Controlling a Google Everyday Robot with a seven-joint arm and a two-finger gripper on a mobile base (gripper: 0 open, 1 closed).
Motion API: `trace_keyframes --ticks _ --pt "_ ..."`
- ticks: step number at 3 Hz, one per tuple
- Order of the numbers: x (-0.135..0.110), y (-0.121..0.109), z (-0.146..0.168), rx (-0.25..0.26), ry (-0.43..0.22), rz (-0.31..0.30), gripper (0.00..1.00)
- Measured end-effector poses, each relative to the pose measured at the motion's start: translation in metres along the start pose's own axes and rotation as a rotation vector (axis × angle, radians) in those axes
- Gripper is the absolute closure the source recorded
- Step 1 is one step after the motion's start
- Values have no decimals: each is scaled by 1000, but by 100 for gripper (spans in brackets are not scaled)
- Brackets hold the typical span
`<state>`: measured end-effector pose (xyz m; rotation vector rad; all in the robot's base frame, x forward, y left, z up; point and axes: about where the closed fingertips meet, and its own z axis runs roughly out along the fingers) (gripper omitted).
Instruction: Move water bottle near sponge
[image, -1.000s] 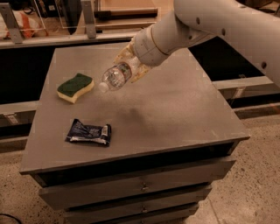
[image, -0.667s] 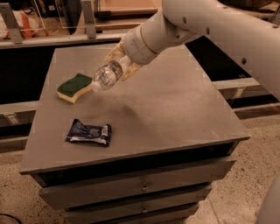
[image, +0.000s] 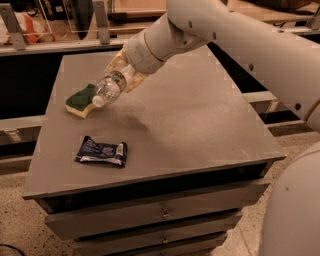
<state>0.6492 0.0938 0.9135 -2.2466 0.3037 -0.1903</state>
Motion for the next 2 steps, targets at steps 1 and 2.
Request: trace_keyframes --ticks 1,2 --pt "-5 1 16 -8 -24 -15 100" --pt "-10 5 28 -19 -44 -16 100"
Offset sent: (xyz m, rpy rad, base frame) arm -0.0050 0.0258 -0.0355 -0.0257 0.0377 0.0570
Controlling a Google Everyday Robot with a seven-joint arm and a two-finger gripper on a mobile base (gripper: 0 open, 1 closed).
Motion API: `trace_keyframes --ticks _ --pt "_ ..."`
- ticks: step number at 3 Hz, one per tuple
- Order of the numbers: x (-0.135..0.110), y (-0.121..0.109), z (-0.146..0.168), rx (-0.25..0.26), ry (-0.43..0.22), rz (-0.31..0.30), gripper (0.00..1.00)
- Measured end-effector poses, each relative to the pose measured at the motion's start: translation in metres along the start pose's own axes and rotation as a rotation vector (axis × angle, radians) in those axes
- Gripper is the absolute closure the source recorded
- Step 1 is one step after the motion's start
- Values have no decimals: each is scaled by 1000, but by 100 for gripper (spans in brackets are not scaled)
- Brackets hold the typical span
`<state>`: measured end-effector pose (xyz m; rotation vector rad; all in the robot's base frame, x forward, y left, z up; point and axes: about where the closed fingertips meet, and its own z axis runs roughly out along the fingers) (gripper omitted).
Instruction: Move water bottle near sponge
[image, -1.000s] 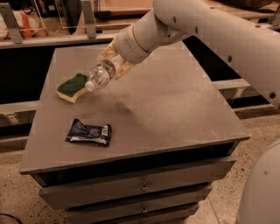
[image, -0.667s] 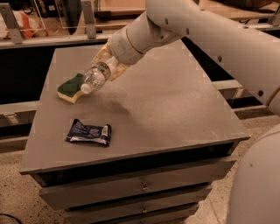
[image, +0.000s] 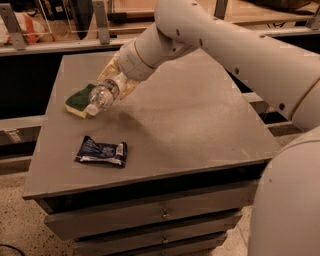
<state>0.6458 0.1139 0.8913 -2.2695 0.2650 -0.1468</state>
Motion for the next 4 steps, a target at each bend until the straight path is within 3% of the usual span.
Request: trace_keyframes --ticks 2,3,4 --pt "-5 14 16 -24 -19 18 100" --pt "-6 16 19 -26 -19 26 83" --pt "-6 18 21 -29 -21 31 59"
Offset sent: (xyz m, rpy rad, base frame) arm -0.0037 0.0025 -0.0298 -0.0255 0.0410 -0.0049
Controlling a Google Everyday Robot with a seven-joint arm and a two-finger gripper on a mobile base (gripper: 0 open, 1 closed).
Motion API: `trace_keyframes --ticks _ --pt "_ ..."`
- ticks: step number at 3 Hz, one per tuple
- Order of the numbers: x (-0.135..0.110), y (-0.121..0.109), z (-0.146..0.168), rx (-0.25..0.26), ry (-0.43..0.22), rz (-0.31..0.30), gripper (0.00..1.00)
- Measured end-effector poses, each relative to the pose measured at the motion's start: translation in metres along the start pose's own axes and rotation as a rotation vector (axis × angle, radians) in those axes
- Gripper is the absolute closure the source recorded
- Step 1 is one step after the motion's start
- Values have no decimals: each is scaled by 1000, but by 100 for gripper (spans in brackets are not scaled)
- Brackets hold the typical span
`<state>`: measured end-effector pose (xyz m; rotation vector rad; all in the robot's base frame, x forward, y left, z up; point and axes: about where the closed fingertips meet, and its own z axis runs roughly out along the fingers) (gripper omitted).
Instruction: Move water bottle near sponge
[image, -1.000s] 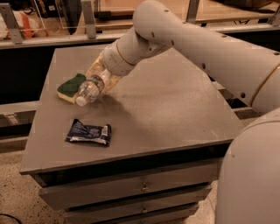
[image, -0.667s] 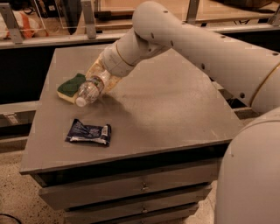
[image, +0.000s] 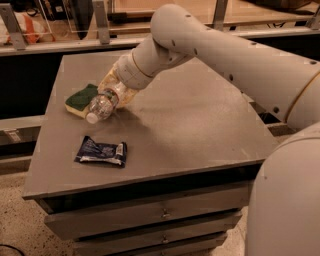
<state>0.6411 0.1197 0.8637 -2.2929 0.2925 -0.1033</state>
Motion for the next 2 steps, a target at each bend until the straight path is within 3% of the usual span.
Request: trace_keyframes --ticks 2 --pt "0 1 2 -8 -3 3 13"
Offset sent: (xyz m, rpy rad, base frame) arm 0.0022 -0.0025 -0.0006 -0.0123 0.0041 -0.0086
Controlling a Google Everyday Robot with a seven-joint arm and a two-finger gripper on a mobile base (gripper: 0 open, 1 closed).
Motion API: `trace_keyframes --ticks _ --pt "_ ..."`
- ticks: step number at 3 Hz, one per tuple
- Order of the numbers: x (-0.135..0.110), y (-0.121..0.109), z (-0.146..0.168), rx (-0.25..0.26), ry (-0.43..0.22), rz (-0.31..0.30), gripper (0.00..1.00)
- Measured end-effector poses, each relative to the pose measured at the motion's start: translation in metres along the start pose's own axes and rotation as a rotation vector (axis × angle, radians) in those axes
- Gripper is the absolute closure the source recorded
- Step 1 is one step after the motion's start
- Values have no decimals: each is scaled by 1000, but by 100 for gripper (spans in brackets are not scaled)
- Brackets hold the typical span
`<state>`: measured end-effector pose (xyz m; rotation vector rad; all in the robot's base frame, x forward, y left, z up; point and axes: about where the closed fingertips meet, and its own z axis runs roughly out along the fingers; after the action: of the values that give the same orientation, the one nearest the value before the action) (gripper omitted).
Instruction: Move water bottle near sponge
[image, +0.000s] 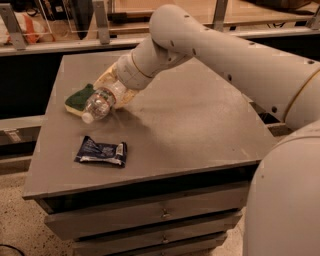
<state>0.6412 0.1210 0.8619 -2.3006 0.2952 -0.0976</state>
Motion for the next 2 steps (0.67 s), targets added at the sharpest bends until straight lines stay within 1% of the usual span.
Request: trace_keyframes --ticks 1,2 --pt "1 0 -1 -6 5 3 0" --pt "1 -1 -3 -7 6 3 0"
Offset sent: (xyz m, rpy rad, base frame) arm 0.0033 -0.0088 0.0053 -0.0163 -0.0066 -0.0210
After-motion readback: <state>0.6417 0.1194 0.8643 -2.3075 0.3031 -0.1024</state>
